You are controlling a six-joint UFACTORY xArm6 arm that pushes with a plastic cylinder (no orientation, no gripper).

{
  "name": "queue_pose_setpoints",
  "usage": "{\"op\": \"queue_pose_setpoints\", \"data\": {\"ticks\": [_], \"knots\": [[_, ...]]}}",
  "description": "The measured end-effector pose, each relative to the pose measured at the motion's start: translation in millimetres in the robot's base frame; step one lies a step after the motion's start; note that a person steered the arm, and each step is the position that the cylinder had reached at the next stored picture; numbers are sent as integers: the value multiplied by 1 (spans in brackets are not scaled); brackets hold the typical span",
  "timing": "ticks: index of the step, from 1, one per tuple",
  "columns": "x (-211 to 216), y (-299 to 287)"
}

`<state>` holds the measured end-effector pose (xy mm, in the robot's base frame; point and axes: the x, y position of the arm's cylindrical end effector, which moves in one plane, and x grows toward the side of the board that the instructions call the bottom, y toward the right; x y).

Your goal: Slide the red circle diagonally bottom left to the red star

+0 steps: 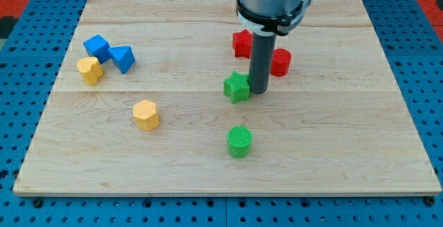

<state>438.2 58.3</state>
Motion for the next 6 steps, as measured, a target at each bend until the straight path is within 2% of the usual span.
{"op": "queue_pose_setpoints", "data": {"ticks": [1,2,3,5,6], "knots": [[0,100],[-36,131],[-58,93],[-63,-25],[-69,7]]}}
